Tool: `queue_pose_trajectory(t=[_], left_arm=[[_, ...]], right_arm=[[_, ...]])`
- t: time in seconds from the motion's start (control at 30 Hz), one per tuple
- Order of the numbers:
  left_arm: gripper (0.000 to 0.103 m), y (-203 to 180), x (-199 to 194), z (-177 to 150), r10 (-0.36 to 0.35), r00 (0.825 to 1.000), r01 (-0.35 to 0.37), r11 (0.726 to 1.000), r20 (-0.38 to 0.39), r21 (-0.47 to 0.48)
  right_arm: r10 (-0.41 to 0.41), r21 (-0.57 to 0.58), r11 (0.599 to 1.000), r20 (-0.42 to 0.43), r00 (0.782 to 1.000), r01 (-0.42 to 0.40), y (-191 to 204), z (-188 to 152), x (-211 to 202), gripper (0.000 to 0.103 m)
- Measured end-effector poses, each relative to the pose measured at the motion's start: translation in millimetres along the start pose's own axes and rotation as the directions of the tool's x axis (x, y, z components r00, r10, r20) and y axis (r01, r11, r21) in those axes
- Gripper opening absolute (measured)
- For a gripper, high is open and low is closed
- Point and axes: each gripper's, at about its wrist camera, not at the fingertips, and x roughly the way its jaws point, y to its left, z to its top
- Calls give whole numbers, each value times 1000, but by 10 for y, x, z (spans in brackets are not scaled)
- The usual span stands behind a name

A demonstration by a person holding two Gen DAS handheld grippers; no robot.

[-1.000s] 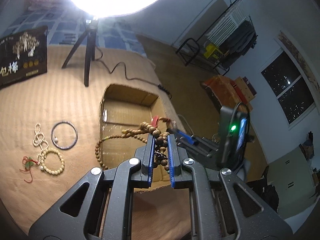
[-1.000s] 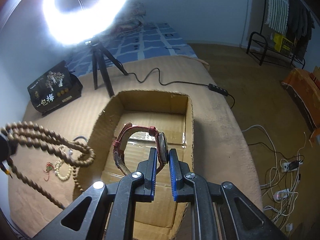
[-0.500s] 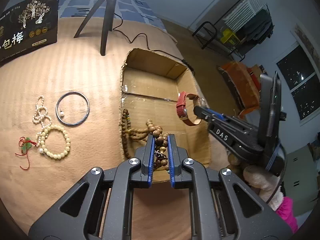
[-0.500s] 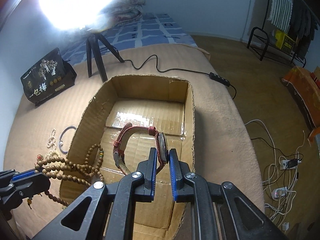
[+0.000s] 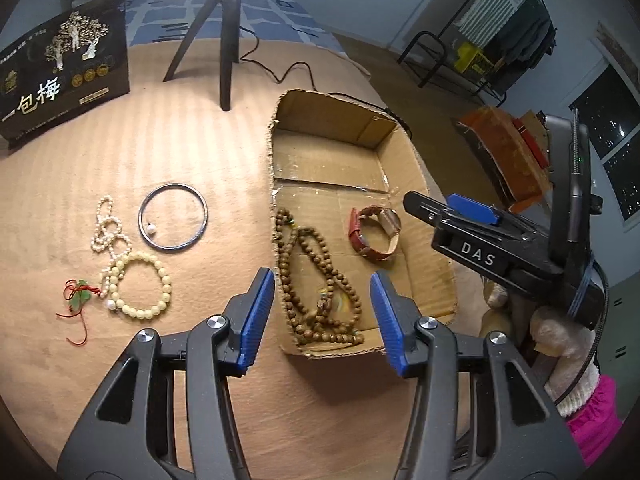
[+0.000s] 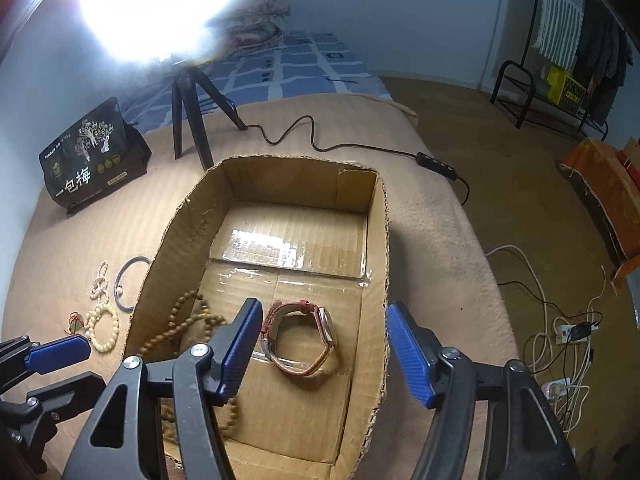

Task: Organize jewelry
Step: 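Move both tools back toward the jade pendant and cream bracelet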

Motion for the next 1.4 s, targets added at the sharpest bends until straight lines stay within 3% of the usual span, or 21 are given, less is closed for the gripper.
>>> queue_pose_trajectory(t=[0.43,0.87,1.23,1.37,1.4], left_arm=[[51,299,-186,-21,49,998,-49,999,44,-16],[51,1082,-605,-89,152,984,-146,987,95,-72],[51,1765,-776,-191,180,980,-162,968,83,-190],[50,1890,-711,-212,163,985,-149,969,58,-197],[45,1906,-685,-216,159,986,-147,970,50,-195]], right_arm=[[41,-8,999,32,999,-41,121,47,-103,67],[140,-54,989,60,988,-137,521,118,-213,67],[240,-147,960,3,971,-237,1064,109,-194,66],[285,-171,942,-39,958,-287,1261,69,-167,58],[297,-178,937,-52,953,-302,1314,54,-157,57]])
